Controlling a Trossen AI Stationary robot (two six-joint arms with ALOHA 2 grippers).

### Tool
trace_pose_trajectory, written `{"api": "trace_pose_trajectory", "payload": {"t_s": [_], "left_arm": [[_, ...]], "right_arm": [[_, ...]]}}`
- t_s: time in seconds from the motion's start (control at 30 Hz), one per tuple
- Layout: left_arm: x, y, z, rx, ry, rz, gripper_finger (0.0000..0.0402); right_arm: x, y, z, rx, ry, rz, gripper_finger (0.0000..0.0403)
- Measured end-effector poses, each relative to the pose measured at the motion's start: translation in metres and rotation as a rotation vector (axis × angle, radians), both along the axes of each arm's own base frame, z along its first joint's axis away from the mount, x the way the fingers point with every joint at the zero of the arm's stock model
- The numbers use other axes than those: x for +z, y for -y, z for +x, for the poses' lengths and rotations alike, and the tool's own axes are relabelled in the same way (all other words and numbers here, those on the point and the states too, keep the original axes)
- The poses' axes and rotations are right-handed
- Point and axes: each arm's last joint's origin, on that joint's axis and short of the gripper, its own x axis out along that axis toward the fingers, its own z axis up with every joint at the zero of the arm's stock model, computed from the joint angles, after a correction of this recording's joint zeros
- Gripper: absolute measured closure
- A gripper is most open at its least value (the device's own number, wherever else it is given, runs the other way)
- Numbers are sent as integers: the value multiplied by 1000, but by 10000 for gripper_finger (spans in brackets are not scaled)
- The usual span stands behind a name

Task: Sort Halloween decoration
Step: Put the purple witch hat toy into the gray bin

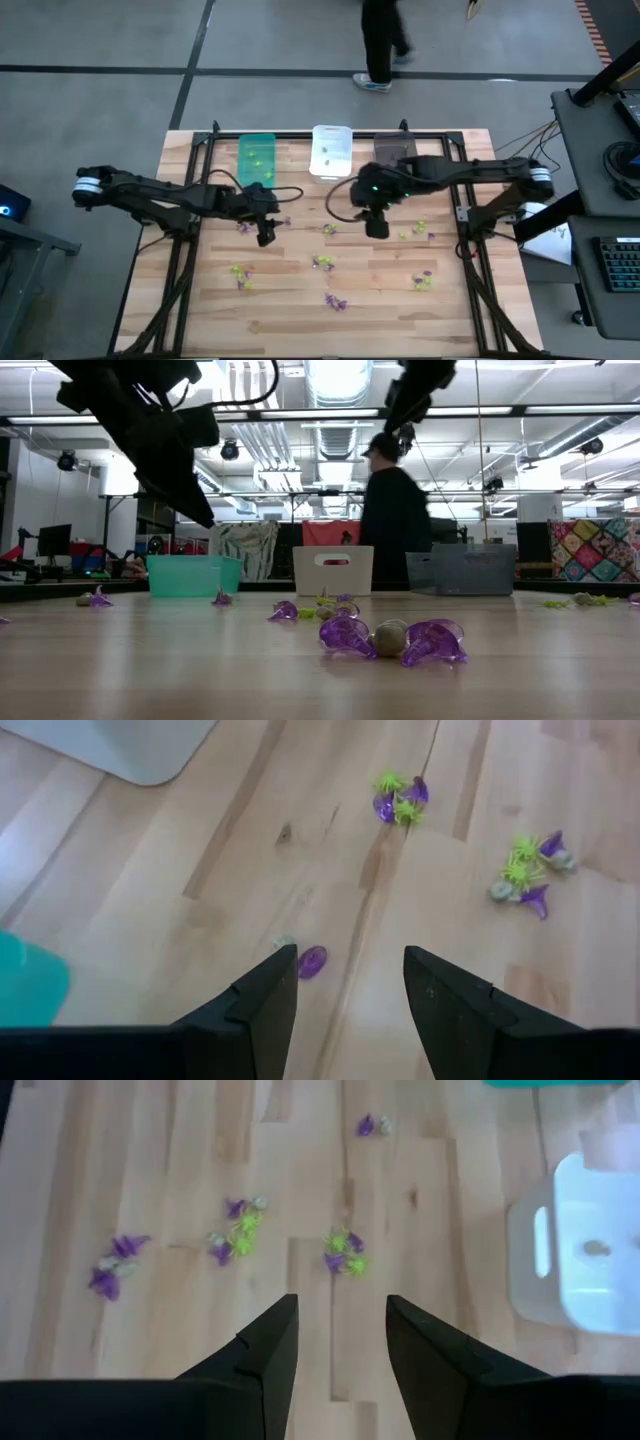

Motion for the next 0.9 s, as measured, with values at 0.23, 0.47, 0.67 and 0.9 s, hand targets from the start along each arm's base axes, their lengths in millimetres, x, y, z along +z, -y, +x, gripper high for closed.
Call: {"api": "trace_pose_trajectory", "payload": {"t_s": [0.23,0.47,0.67,0.9], "left_arm": [[-18,3,10,-77,-84,55,235],[-34,3,25,-163,-103,124,235],[-51,3,32,-201,-159,148,235],[-61,3,34,-215,-203,156,235]], "right_arm": [[-21,-8,-27,-41,98,50,262],[-37,-9,-35,-86,183,95,266],[-49,-9,-37,-115,162,116,267],[-55,-9,-37,-139,153,136,271]]}}
